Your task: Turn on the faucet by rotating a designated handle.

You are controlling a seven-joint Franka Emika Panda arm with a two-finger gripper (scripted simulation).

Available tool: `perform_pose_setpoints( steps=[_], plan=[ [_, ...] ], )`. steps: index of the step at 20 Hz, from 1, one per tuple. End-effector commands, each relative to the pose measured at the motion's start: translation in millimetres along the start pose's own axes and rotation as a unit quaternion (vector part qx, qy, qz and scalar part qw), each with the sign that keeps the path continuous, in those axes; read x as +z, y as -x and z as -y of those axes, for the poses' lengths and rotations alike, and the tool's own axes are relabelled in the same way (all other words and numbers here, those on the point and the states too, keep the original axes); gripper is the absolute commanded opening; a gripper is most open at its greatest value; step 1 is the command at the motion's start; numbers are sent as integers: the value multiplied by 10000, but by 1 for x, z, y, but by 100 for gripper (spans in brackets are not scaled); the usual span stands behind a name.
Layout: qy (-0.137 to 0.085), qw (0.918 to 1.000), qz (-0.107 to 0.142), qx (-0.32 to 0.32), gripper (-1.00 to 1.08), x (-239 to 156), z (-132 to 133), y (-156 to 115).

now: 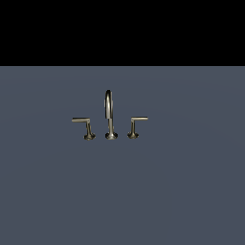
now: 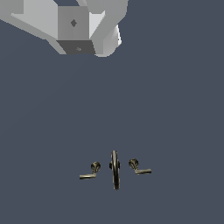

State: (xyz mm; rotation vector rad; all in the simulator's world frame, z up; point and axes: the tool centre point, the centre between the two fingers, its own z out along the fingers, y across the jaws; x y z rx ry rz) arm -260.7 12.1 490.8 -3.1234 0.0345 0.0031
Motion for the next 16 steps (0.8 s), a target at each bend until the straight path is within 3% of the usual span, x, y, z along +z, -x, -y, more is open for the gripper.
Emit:
perform_pose_setpoints(
  steps=[1,16],
  plan=[
    [0,10000,0,0,-100,0,0,0],
    [3,9984,-3,563,-100,30,28,-11]
  ],
)
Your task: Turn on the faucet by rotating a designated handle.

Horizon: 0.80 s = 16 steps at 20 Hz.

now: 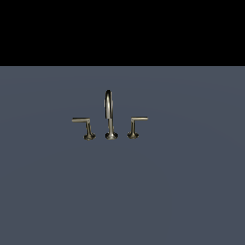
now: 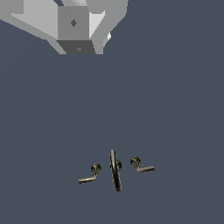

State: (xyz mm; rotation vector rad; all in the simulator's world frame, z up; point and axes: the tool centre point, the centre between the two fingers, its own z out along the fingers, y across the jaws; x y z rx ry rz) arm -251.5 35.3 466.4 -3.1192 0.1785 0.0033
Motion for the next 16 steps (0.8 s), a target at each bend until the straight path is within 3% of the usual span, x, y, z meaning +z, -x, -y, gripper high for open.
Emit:
perform_pose_setpoints(
  steps=[1,8,16],
  plan=[
    [1,9998,0,180,-100,10,9,-3],
    [2,9964,-4,842,-100,46,42,-17],
    [-3,9865,-7,1636,-100,89,79,-41]
  ],
)
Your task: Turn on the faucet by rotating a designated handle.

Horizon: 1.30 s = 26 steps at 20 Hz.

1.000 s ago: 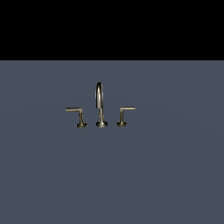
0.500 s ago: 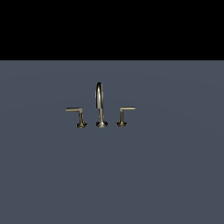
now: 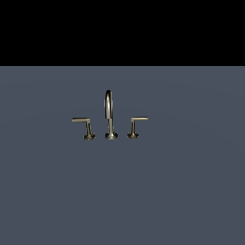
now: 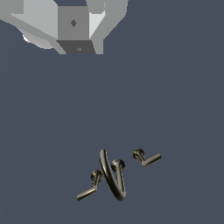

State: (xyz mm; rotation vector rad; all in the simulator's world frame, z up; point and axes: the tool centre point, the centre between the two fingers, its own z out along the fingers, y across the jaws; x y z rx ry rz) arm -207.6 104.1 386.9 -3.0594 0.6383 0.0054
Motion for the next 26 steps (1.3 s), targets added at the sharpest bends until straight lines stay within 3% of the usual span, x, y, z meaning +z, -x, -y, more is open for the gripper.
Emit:
perform_pose_setpoints(
  steps=[1,12,26],
  plan=[
    [-6,9997,0,257,-100,14,13,-4],
    [-22,9915,1,1301,-100,71,66,-31],
    [-40,9705,0,2411,-100,132,115,-74]
  ],
)
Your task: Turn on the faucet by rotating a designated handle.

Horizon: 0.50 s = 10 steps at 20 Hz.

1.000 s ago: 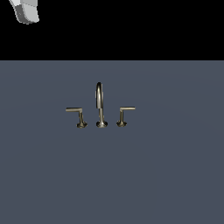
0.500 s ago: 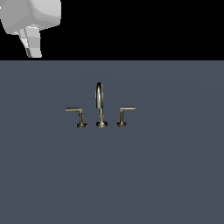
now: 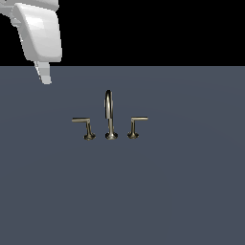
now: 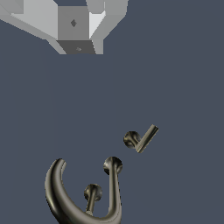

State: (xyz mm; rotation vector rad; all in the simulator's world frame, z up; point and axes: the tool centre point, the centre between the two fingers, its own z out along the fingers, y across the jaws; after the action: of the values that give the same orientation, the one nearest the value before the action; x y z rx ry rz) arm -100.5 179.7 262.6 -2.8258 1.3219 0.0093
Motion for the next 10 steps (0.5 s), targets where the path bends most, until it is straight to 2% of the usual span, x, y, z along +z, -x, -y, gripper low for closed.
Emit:
perform_pose_setpoints(
  steps=[1,10],
  plan=[
    [-7,9998,-1,189,-100,10,10,-4],
    [0,9965,-18,838,-100,46,43,-21]
  ],
)
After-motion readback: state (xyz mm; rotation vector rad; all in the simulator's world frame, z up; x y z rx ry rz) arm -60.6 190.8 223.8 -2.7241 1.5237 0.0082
